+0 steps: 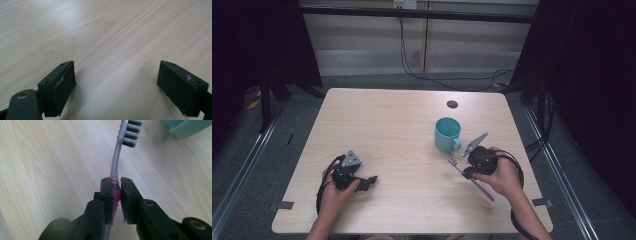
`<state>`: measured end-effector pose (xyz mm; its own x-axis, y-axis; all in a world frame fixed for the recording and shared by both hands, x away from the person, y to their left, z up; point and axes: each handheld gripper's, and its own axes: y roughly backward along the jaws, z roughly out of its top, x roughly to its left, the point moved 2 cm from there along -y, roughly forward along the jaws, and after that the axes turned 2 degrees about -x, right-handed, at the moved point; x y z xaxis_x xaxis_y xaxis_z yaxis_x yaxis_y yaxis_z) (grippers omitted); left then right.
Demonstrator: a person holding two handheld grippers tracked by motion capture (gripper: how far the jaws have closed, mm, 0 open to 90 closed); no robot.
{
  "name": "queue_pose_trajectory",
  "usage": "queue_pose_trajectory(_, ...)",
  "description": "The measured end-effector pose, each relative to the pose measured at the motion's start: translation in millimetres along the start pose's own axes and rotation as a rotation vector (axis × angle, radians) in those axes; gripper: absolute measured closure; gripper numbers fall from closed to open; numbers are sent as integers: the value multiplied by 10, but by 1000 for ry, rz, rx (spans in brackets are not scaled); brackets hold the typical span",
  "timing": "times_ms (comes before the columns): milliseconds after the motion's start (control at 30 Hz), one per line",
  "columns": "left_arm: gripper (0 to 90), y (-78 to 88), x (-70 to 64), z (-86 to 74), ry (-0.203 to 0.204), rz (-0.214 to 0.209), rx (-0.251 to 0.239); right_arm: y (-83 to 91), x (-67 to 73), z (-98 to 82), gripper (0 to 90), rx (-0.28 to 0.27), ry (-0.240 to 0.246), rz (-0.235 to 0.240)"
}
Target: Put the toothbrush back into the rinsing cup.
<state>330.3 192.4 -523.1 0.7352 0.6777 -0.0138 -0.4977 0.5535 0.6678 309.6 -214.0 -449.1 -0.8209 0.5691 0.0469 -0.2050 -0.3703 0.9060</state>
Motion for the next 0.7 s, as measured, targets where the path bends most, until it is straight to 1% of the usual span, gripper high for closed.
queue_pose_trajectory(33,147,0,0,0,0,0,0,35,-7,5,812,-21,-3,-8)
queue_pose_trajectory(67,148,0,0,0,0,0,0,35,-7,5,812,-21,-3,-8)
queue_pose_trajectory(133,147,0,1,0,-1,0,0,67,-15,7,811,-42,-12,-10)
queue_pose_trajectory(167,147,0,0,0,1,0,0,102,-22,12,812,-70,-16,-11)
queue_pose_trajectory(200,147,0,-1,0,1,0,0,121,-26,13,812,-86,-23,-13)
queue_pose_trajectory(233,147,0,-1,0,1,0,0,121,-26,13,812,-86,-23,-13)
queue_pose_trajectory(267,147,0,-1,0,1,0,0,138,-33,13,812,-100,-25,-13)
queue_pose_trajectory(300,147,0,-1,0,1,0,0,174,-40,14,812,-128,-36,-14)
queue_pose_trajectory(367,147,-2,-1,-1,2,-1,-2,185,-44,13,811,-138,-38,-15)
queue_pose_trajectory(433,147,-2,-1,0,2,-1,-2,220,-57,9,812,-172,-44,-15)
queue_pose_trajectory(467,148,-2,-1,0,2,-1,-2,220,-57,9,812,-172,-44,-15)
queue_pose_trajectory(500,147,0,-1,0,1,0,0,236,-69,10,812,-198,-43,-20)
queue_pose_trajectory(700,148,-1,-1,0,1,-1,-2,277,-82,9,812,-249,-64,-15)
